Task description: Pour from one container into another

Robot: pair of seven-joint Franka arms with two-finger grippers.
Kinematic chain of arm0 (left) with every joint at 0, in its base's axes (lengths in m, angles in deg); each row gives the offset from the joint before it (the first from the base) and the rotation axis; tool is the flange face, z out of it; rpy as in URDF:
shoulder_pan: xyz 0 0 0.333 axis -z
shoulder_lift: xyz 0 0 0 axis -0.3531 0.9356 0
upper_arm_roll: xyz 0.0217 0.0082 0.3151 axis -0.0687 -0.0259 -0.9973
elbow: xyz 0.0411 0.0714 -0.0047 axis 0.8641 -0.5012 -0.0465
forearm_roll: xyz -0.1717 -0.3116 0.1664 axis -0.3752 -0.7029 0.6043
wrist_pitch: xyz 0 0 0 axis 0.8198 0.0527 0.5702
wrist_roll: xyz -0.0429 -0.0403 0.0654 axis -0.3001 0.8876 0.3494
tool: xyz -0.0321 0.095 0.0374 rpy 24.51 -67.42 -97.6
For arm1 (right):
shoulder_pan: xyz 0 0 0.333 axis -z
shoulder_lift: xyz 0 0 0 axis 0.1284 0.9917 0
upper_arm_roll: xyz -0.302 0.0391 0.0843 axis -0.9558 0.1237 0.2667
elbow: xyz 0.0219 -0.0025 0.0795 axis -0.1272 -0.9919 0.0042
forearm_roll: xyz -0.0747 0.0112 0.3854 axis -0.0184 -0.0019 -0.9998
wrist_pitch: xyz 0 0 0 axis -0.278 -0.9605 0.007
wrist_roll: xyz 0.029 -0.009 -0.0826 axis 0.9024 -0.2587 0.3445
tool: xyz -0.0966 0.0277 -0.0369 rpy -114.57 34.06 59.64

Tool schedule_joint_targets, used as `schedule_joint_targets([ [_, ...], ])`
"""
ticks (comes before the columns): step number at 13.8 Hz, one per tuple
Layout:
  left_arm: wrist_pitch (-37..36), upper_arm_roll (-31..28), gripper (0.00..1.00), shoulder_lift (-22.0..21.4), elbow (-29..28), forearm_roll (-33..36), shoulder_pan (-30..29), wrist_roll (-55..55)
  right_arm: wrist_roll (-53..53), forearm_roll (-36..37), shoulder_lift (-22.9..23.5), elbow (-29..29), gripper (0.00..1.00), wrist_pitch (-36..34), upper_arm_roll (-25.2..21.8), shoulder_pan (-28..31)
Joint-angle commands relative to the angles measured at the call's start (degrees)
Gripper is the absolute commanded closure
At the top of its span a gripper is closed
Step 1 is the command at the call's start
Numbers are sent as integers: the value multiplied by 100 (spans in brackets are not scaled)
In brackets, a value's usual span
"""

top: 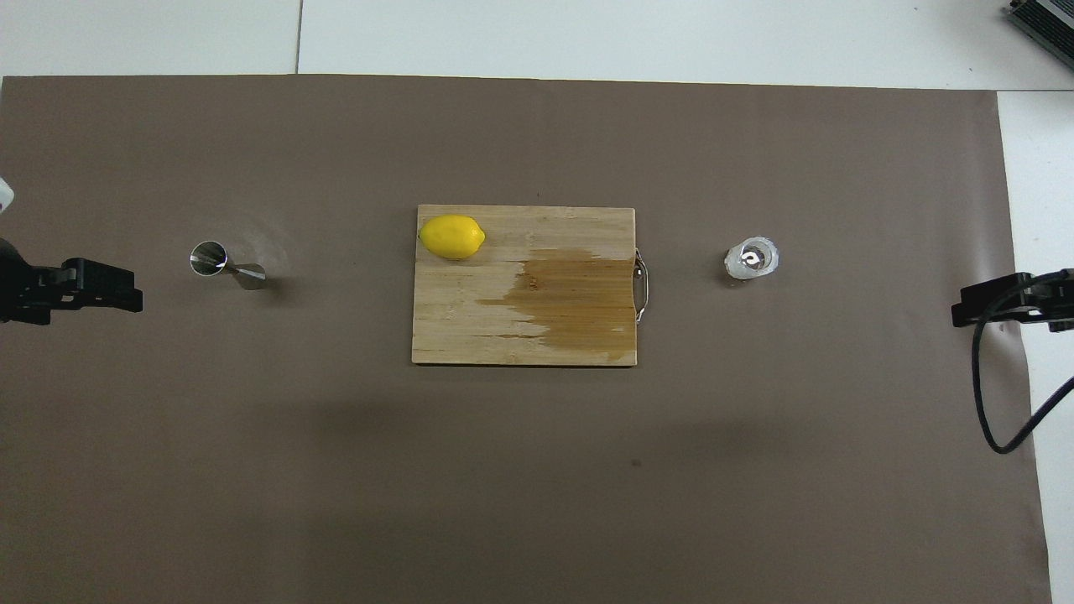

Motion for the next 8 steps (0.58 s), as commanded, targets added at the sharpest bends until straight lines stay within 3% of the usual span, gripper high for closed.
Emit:
schedule_joint_targets([
  [1, 521, 37, 0, -209, -586, -94, -155, -997, -64, -109, -20, 12, 0, -14, -13, 25],
  [5, 1005, 37, 0, -278, -1131, -392, -367, -2790, -64, -109, -12, 12, 0, -14, -13, 25],
  [8, 1409, 37, 0, -296, -1448, -1199, -569, -4539, -64, -109, -20, 12, 0, -14, -13, 25],
])
